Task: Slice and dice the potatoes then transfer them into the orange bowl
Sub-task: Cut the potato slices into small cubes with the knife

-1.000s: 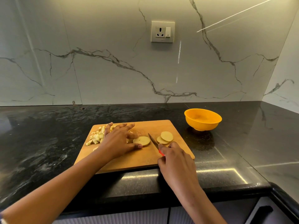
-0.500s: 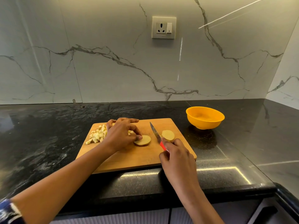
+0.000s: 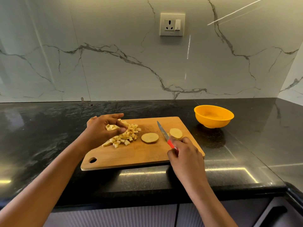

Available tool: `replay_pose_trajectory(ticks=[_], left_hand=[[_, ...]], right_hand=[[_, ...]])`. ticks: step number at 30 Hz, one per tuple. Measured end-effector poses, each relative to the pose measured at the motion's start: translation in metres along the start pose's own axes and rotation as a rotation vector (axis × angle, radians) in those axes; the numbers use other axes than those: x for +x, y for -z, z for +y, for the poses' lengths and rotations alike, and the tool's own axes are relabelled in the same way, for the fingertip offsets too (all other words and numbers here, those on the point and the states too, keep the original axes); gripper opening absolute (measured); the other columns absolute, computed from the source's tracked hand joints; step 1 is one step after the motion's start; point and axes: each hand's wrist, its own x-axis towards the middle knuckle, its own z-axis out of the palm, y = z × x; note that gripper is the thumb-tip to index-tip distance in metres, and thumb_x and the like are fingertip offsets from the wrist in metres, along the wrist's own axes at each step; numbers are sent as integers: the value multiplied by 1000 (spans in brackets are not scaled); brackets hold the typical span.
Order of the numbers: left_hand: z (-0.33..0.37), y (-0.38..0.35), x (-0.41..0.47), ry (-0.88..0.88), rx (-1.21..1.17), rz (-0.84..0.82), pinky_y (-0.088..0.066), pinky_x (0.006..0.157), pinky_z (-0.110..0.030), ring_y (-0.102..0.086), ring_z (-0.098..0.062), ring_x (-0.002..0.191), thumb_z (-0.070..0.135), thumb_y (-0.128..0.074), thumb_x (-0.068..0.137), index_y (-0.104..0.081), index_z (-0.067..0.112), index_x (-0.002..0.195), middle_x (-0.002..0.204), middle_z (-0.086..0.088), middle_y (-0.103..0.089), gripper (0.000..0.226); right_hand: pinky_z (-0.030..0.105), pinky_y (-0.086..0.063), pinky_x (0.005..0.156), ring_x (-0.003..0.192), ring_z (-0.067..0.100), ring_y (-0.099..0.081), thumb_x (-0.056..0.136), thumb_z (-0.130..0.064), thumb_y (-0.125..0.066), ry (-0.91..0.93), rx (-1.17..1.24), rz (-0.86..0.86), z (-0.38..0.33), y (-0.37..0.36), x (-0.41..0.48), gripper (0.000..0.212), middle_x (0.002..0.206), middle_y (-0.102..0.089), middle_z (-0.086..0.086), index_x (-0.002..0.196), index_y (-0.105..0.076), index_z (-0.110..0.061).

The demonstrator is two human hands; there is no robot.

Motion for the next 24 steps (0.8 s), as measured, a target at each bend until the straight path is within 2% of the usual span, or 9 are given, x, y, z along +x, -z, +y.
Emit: replay_pose_trajectory(ticks=[2, 4, 6, 8, 12, 16, 18, 21, 24], left_hand=[[-2, 2, -3, -12, 128, 52, -6, 112, -48, -39, -8, 128, 60, -57, 66, -66, 44, 73, 129, 26, -45, 19], [-2, 1, -3, 5, 141, 65, -8, 109, -47, -41, -9, 127, 56, -59, 70, -64, 41, 70, 129, 21, -51, 16], [-5, 0, -1, 6, 155, 59, -8, 109, -49, -37, -11, 131, 42, -63, 81, -64, 44, 76, 136, 17, -49, 5], [-7, 0, 0, 12, 159, 49, -6, 110, -50, -35, -10, 132, 35, -60, 87, -63, 45, 86, 139, 17, -45, 11], [-5, 1, -1, -7, 147, 132, -8, 109, -48, -43, -3, 117, 55, -56, 72, -64, 42, 74, 123, 20, -56, 16], [-7, 1, -2, -30, 133, 142, -14, 110, -52, -48, -9, 118, 51, -71, 66, -63, 45, 79, 122, 18, -57, 16], [-8, 0, -1, -38, 95, 132, -20, 109, -58, -53, -11, 115, 53, -65, 70, -64, 47, 76, 113, 23, -61, 9], [-1, 0, 2, -8, 49, 154, -25, 106, -58, -57, -10, 108, 57, -51, 74, -68, 40, 66, 101, 28, -61, 25], [-2, -1, 2, -43, 147, 131, -19, 108, -56, -53, -13, 116, 49, -62, 78, -62, 48, 85, 114, 17, -63, 8]], right_hand=[[22, -39, 75, 95, 9, -53, 97, -28, -47, 5, -6, 3, -1, 0, 0, 46, 103, -44, -11, 143, -41, -32], [22, -39, 75, 95, 9, -53, 97, -28, -47, 1, -6, 1, -1, 0, -1, 46, 103, -44, -10, 143, -41, -32], [22, -40, 78, 96, 9, -53, 97, -28, -47, 1, -4, 3, 0, 1, -1, 46, 104, -45, -10, 143, -41, -31], [22, -41, 78, 96, 8, -53, 97, -27, -47, 4, -3, 4, 0, 1, -2, 47, 106, -46, -10, 143, -40, -31], [20, -40, 75, 94, 8, -53, 97, -27, -49, 8, -8, 5, 0, 0, -1, 47, 104, -46, -10, 143, -41, -30], [20, -39, 74, 93, 7, -52, 97, -27, -48, 13, -14, 7, 0, 1, -1, 46, 103, -44, -10, 143, -42, -31], [19, -38, 73, 93, 7, -52, 97, -27, -48, 15, -19, 2, 0, 1, -1, 46, 103, -44, -11, 143, -42, -31], [19, -38, 72, 92, 7, -52, 97, -27, -48, 21, -21, -4, -1, 2, -2, 46, 103, -44, -11, 143, -42, -31], [20, -39, 73, 91, 6, -51, 97, -27, -49, 19, -12, -6, -1, 2, -1, 46, 102, -44, -11, 143, -42, -31]])
